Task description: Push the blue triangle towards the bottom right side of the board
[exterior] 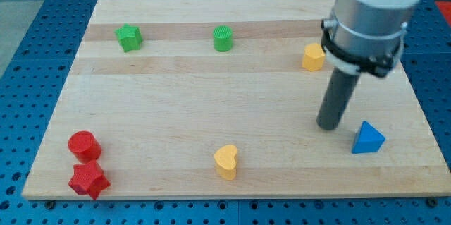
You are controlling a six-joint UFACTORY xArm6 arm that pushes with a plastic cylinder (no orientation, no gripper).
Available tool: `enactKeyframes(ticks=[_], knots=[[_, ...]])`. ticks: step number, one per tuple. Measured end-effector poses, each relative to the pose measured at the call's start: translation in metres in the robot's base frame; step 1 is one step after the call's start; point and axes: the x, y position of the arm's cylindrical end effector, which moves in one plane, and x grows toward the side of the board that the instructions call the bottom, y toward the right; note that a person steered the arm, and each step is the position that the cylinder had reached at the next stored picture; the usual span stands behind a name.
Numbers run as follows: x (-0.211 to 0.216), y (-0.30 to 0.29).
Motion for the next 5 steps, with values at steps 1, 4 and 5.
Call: enactKeyframes(ticks=[1,4,5], knots=[[0.016,0.016],[0.033,0.044],[0.033,0.044]])
